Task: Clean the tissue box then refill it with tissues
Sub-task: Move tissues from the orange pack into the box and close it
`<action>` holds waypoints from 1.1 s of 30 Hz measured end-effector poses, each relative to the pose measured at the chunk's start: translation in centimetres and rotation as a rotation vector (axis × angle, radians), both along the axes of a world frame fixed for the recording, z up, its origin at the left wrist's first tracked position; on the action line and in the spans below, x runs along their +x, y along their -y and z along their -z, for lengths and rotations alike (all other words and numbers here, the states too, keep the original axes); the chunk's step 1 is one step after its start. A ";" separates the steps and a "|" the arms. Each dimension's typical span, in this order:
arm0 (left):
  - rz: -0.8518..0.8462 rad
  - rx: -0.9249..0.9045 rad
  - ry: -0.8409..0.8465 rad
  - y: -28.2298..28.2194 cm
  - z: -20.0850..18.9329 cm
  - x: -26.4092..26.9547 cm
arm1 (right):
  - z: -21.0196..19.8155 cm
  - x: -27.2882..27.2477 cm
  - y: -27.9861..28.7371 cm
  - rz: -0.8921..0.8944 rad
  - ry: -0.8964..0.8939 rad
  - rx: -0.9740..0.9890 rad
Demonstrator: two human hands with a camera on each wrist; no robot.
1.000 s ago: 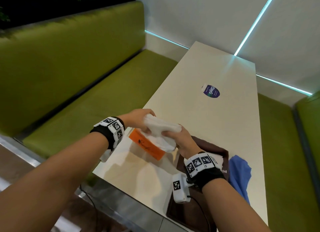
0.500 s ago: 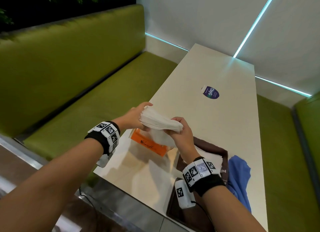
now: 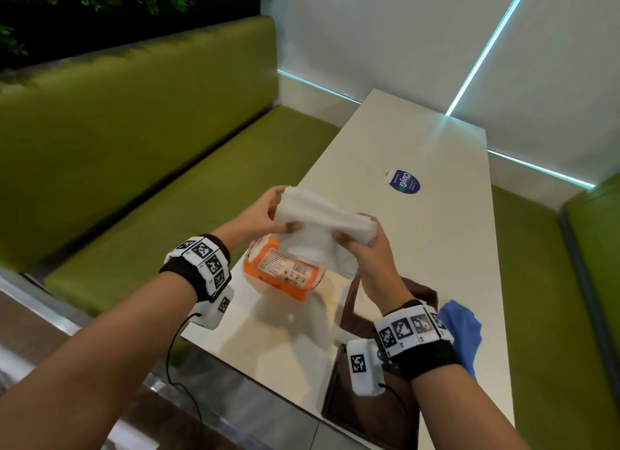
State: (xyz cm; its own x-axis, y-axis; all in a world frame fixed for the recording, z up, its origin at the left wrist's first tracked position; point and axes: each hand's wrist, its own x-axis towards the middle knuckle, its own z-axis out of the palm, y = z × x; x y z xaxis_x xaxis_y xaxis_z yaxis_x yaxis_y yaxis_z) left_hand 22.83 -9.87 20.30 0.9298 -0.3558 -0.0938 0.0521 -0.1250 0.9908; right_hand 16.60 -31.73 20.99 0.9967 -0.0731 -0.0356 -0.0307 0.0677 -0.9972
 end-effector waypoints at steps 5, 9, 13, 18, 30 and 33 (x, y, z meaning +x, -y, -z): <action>-0.008 -0.207 -0.141 1.9 -2.2 -1.6 | -2.1 -0.1 1.6 -0.104 -0.128 0.249; -0.046 -0.314 -0.202 4.2 -2.5 -2.9 | -2.5 -0.7 2.1 -0.033 -0.208 0.288; -0.118 -0.320 -0.180 6.2 -1.9 -4.3 | -3.8 -2.3 2.8 0.043 -0.240 0.340; -0.250 -0.358 -0.110 8.2 -2.6 -5.9 | -4.3 -4.8 4.5 -0.081 -0.304 0.514; -0.239 -0.354 -0.121 11.5 -3.3 -9.7 | -3.9 -7.2 7.1 0.138 -0.131 0.204; -0.348 -0.297 0.044 12.7 -3.1 -10.5 | -3.4 -7.2 6.9 0.299 -0.118 0.044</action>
